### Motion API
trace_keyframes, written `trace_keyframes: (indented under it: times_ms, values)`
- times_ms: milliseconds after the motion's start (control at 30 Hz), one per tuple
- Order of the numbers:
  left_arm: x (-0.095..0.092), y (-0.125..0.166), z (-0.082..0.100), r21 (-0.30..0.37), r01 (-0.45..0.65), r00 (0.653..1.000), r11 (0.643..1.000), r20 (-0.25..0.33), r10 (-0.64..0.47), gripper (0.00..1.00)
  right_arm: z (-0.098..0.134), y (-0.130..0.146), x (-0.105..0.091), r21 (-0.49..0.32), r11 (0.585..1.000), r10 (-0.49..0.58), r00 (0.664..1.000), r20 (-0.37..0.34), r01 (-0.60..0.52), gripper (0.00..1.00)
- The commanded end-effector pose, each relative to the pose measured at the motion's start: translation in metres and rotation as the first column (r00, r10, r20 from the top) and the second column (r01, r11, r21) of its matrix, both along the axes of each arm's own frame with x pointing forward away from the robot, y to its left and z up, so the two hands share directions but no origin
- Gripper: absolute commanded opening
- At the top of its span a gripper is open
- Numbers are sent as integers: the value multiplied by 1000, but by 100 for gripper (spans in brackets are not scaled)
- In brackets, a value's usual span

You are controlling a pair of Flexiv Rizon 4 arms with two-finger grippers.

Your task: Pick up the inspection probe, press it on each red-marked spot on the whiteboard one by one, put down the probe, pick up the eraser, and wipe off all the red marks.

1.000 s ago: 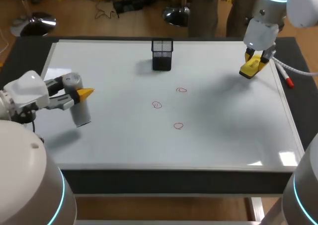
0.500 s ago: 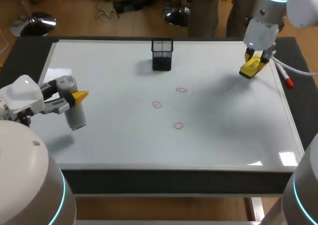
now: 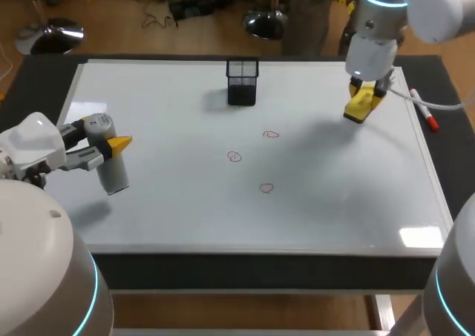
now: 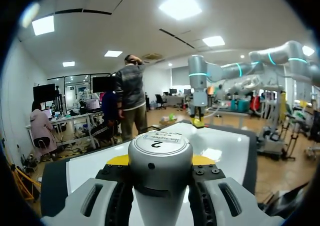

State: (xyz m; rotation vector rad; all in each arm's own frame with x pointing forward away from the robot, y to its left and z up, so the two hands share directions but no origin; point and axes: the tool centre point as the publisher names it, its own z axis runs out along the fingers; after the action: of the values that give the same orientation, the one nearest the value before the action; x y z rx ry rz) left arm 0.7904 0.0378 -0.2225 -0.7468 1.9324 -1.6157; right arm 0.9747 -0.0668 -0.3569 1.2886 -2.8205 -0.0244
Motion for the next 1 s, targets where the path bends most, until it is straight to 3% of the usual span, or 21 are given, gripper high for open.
trace_keyframes:
  times_ms: [33,467,800,1000]
  values:
    - [0,-1,1,0,-5,1000,1000,2,5,0,12,26,-26,-32,998,48,998,45,-46,0]
    - [0,-1,1,0,-5,1000,1000,2,5,0,16,133,-86,10,957,289,955,60,-290,0]
    - [0,-1,1,0,-5,1000,1000,2,5,0,3,217,-127,-32,887,461,886,50,-460,0]
    - [0,-1,1,0,-5,1000,1000,2,5,0,-9,265,-140,-32,837,547,836,45,-546,0]
